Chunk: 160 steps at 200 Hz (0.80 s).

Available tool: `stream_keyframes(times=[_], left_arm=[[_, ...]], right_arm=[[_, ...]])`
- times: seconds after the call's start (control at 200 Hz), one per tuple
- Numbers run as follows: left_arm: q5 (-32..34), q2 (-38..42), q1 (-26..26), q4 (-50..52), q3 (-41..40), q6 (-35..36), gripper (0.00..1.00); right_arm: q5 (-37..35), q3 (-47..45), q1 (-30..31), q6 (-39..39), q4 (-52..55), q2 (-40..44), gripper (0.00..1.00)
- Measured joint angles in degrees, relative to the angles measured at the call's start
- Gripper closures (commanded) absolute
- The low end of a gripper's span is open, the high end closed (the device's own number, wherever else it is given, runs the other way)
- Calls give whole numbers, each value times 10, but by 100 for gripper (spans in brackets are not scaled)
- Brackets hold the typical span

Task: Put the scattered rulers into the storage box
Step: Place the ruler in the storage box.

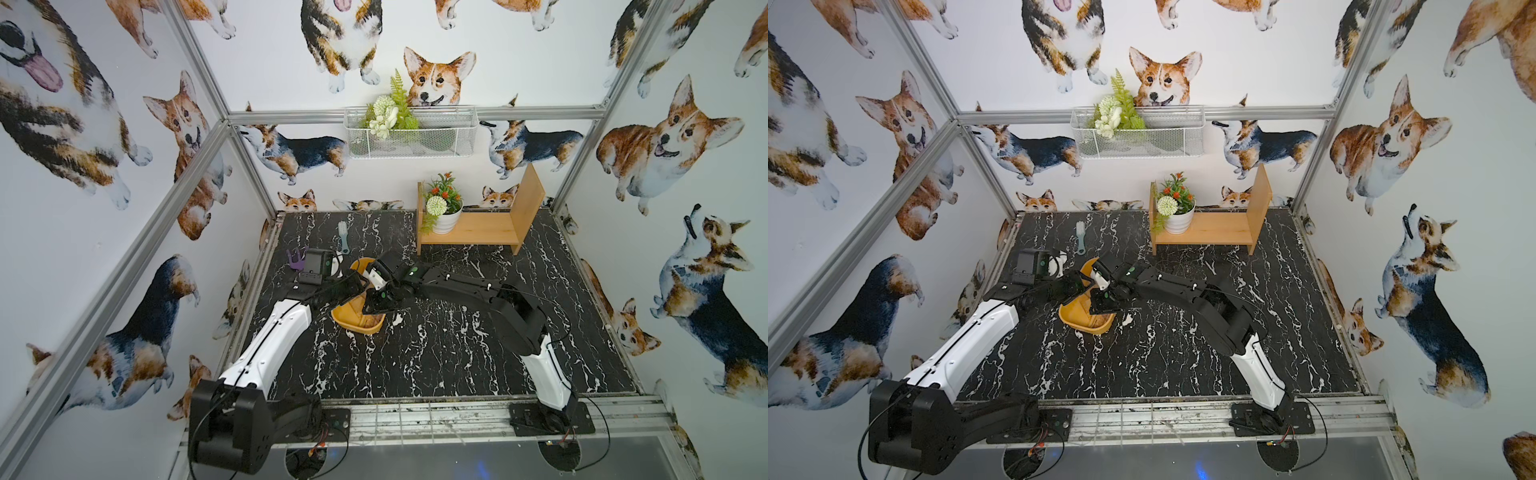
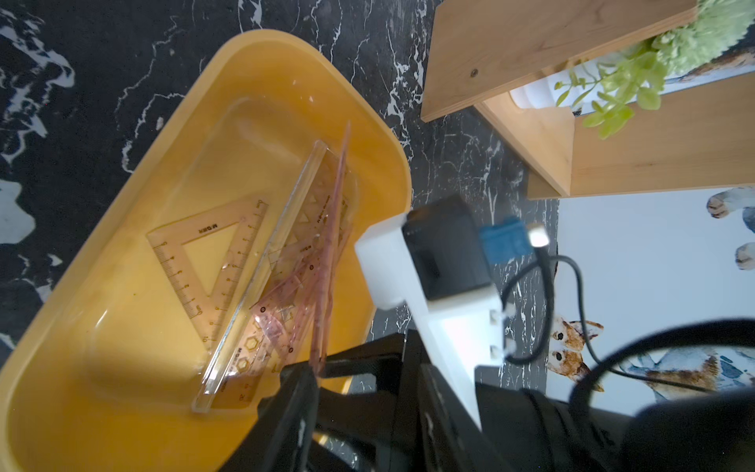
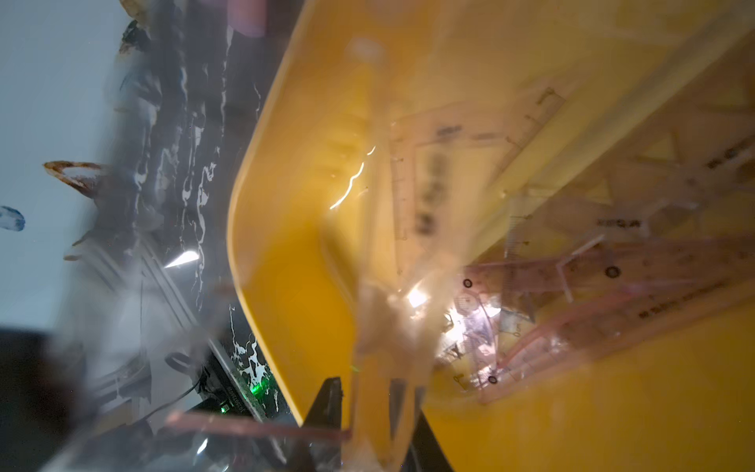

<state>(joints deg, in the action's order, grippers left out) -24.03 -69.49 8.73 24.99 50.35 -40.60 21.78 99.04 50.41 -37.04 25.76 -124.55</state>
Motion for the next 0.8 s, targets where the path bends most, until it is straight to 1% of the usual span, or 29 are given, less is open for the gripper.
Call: stream_keyframes(times=[0.05,0.29,0.345,0.355,0.385,0.475,0.535,0.646,0.746,0.801], left_arm=[[0,2,-1,3,-1,4,52],[-5,13,-24,42,2,24,52],[-8,13,-30,55,7,29,52],[-9,13,-31,57,7,30,52],[-10,13,-33,61,10,33,53],[-10,10,-39,68,15,42,58],[-14,5,-42,76,21,48,62],[-19,-2,-53,87,34,57,71],[-28,-14,-60,89,50,67,78],[-37,-20,-65,91,57,72,83]], right_arm=[[3,0,-3,-2,0,-1,82],[-2,0,-12,-9,-3,-7,86],[-2,0,-13,-13,-5,-8,79],[-2,0,-13,-13,-5,-8,76],[-2,0,-13,-14,-7,-8,70],[-1,0,-13,-11,-10,-6,59],[-1,-5,-13,-9,-15,3,55],[-2,-30,-13,0,-21,37,54],[5,-80,-22,1,-39,78,52],[10,-113,-31,-2,-54,100,52]])
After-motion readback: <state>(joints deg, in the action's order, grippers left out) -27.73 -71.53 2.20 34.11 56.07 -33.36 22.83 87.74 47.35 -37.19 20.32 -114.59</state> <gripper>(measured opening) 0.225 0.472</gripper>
